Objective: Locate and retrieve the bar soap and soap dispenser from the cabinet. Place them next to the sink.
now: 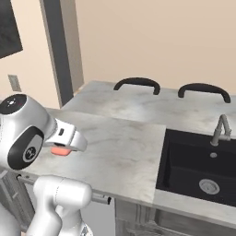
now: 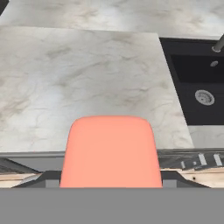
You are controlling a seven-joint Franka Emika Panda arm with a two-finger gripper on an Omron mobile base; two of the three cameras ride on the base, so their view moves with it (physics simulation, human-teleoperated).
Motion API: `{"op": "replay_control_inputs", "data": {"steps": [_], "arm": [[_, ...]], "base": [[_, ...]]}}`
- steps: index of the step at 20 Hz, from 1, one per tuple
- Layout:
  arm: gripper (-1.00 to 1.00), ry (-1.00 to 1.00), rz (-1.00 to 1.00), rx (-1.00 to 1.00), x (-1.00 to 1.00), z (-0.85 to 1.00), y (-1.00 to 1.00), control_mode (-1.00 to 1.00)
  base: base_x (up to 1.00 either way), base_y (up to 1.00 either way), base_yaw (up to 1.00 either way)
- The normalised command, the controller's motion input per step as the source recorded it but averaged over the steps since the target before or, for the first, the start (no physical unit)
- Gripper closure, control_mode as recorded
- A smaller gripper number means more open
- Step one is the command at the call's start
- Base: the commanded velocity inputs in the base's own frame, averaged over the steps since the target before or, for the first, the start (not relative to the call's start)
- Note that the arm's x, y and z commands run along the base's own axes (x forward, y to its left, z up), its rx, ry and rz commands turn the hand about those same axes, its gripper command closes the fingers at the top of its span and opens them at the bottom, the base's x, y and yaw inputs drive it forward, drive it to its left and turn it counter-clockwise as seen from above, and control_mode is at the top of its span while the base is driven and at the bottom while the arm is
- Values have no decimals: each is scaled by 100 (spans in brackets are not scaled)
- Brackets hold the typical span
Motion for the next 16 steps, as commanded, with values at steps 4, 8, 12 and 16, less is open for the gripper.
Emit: {"op": "replay_control_inputs", "data": {"steps": [4,8,12,16], "arm": [[100,0,0,0,0,0,0,100],[100,0,0,0,0,0,0,100],[100,0,0,0,0,0,0,100],[100,0,0,0,0,0,0,100]], "base": [[46,-52,0],[34,-46,0],[5,-11,-1],[0,0,0]]}}
